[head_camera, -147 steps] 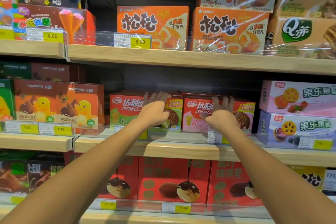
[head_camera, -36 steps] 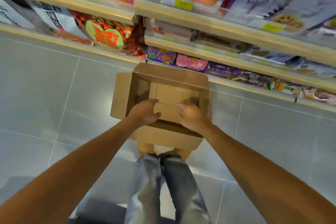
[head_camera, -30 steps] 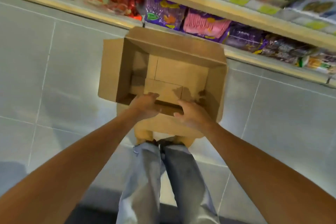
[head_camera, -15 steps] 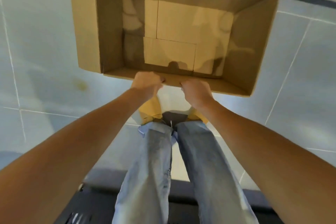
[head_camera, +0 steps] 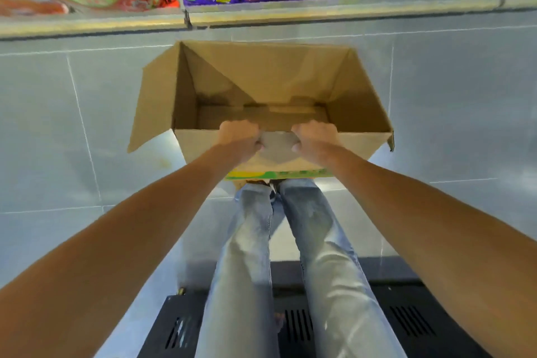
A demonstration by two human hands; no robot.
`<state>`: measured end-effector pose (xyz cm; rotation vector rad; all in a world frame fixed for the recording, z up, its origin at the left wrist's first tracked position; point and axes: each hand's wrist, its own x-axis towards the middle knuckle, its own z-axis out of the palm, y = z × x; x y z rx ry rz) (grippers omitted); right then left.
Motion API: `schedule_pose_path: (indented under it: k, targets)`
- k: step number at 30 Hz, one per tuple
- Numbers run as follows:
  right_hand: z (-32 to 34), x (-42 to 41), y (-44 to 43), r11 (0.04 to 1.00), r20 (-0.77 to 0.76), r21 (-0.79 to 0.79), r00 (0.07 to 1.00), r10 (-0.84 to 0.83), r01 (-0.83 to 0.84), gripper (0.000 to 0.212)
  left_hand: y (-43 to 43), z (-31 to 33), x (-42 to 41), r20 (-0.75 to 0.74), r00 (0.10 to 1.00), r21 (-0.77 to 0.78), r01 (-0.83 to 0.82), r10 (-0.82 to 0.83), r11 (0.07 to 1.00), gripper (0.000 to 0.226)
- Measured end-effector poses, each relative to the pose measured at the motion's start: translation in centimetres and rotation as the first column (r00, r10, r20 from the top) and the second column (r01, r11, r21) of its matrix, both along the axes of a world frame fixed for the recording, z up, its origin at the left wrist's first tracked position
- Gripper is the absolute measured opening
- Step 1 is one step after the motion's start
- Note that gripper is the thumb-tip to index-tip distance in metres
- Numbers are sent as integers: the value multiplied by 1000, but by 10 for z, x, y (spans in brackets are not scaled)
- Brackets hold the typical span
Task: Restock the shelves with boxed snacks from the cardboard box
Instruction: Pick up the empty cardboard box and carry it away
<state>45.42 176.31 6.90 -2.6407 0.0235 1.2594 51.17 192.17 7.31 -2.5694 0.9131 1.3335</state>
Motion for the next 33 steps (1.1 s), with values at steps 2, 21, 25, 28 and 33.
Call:
schedule_pose_path:
  k: [2, 21, 25, 28, 33]
  targets:
    - [43, -4, -15, 998, 18, 2, 998, -60, 60, 27, -13, 40, 2, 0, 999, -51, -49, 49, 997, 25]
    - [343, -133, -278, 834, 291, -57, 809, -511, 548, 30, -321, 333, -44, 22, 963, -348, 261, -270, 901, 25]
    - [376, -167, -335, 718, 386, -2, 663, -642, 696, 30, -398, 370, -60, 124, 898, -366, 437, -422, 822, 22]
    - [401, -198, -380, 652, 455, 11, 577, -678, 758, 30, -460, 398, -82, 181, 856, -387, 515, -484, 765, 25]
    - [425, -235, -448, 556, 500, 8, 479, -722, 831, 26, -544, 427, -110, 289, 752, -386, 658, -593, 647, 25]
